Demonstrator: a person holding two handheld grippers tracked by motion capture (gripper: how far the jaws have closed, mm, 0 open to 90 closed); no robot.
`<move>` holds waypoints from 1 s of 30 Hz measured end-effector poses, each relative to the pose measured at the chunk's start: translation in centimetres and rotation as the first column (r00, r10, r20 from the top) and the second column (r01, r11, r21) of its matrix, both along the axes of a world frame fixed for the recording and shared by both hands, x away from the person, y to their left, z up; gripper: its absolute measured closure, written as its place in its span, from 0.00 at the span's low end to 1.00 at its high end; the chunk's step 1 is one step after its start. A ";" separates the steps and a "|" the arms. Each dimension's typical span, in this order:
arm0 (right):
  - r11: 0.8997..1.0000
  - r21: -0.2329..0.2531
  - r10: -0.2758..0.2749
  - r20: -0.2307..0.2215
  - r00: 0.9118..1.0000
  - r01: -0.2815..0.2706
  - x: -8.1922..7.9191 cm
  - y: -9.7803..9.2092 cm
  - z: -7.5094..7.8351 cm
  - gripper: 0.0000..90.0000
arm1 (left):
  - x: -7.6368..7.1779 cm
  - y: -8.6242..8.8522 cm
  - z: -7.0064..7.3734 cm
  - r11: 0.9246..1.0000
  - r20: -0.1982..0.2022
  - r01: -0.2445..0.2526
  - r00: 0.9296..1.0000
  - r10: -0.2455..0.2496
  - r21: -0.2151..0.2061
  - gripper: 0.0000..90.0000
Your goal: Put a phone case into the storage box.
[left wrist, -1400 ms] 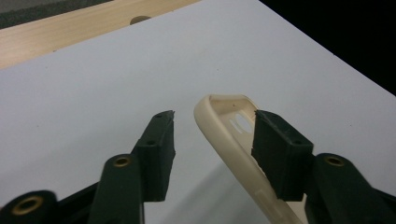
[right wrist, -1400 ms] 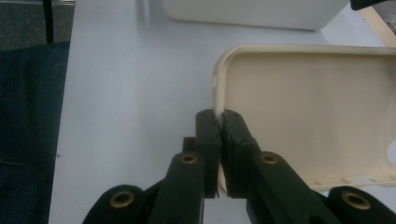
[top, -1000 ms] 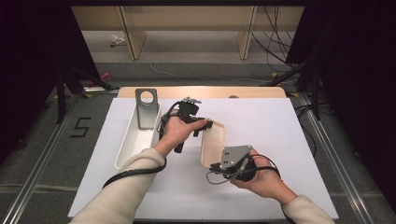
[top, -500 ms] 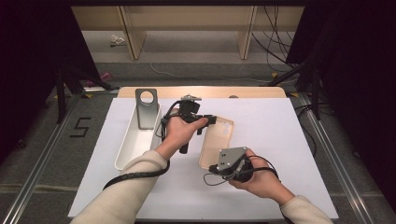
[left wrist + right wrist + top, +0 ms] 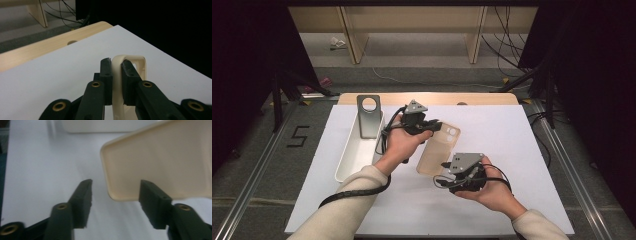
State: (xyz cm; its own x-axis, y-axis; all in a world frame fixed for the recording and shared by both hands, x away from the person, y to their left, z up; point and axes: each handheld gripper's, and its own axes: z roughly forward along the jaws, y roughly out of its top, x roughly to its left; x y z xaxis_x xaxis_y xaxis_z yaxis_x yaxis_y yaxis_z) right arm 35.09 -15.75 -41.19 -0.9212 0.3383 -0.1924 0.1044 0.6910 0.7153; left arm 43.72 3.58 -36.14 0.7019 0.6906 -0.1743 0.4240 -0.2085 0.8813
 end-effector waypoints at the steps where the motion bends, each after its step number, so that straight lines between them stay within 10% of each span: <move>1: 1.000 0.019 -0.021 0.001 1.000 0.021 0.1 -0.1 0.0 0.46 | -0.2 0.3 0.1 1.000 0.024 -0.007 1.000 0.007 0.009 0.90; 13: 0.982 0.144 -0.114 -0.042 0.993 0.119 1.3 -1.5 -0.1 0.20 | -1.3 3.4 0.2 1.000 0.151 -0.017 0.988 0.020 -0.016 0.90; 30: 0.943 0.252 -0.192 -0.115 0.975 0.216 2.0 -3.7 -0.1 0.19 | -3.3 8.4 0.3 0.990 0.198 -0.067 0.976 0.090 -0.121 0.90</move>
State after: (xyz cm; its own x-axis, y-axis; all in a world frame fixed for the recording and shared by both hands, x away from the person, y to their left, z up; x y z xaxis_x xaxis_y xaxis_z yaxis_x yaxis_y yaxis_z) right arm 37.07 -19.41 -41.30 -0.8365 0.5480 0.0066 0.2938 0.4383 0.8494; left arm 40.38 11.93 -35.82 0.6748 0.7292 -0.1136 0.2449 -0.0761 0.9666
